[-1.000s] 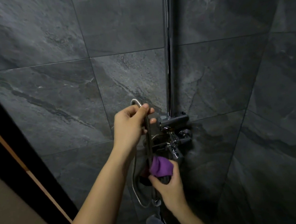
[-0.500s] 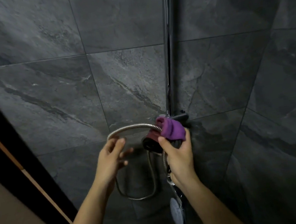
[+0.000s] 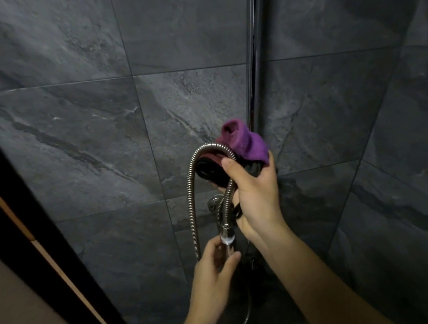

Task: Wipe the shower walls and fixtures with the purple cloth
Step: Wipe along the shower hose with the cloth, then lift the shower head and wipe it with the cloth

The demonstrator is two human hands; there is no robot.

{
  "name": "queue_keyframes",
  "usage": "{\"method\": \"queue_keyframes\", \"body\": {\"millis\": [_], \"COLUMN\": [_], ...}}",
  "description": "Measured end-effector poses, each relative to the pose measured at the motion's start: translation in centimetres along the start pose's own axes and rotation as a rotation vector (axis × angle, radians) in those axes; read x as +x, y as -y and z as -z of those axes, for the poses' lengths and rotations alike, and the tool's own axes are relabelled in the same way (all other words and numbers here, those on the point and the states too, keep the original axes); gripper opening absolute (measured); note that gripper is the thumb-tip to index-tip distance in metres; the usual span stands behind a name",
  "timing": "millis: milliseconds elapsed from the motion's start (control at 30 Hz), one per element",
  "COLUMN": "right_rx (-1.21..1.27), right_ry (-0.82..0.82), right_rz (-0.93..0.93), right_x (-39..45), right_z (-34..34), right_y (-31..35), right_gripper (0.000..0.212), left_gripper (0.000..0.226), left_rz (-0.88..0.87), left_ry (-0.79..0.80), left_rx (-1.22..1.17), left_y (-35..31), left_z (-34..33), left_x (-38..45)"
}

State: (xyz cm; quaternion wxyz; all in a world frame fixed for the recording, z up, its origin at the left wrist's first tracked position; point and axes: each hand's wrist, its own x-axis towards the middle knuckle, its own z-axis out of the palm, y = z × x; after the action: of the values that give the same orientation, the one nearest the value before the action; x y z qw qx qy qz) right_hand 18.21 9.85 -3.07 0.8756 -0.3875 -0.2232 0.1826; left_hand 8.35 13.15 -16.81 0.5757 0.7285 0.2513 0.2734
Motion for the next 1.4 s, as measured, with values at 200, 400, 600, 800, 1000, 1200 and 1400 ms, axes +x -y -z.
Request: {"method": "queue_keyframes", "body": {"millis": [200,400,600,800,1000,1200,1400], "right_rx": [0.082,0.146,-0.149,-0.691,-0.776,-0.935,-0.951], "right_ry": [0.101,0.035,-0.065,0.154,0.177,0.323,0.392], "right_rz": [-0.031,-0.031,0.002,0.353,0.448,0.510,0.401], "right_x": [-0.3,-1.5,-2.9,-3.2,-3.1,-4.2,-4.4], "right_z": [1.0,5.5,7.3,6.6,6.7,9.2,8.6], "right_y": [0.9,-0.1,-3.6,-5.4,-6.6,-7.7,-6.7], "right_gripper": [0.070,0.102,0.068,0.041,0.033,0.039,0.049], "left_gripper": [0.024,0.015,0.029,0.042,0.049,0.068,0.055], "left_rz": [-0.047,0.122,0.164,0.149,0.313,0.355,0.420], "left_ry": [0.030,-0.054,0.038,0.113,0.176,0.108,0.093], "left_rx": [-0.033,-0.450,-0.536,-0.686,-0.975,-1.020,-0.988], "left_y": [-0.9,-2.8,-4.4,-6.3,-6.4,-5.6,-5.6], "left_z": [0.4,0.9,0.8,1.2,2.5,3.7,2.7], "left_x": [-0.2,0.6,1.1,1.6,1.8,1.8,1.7]}}
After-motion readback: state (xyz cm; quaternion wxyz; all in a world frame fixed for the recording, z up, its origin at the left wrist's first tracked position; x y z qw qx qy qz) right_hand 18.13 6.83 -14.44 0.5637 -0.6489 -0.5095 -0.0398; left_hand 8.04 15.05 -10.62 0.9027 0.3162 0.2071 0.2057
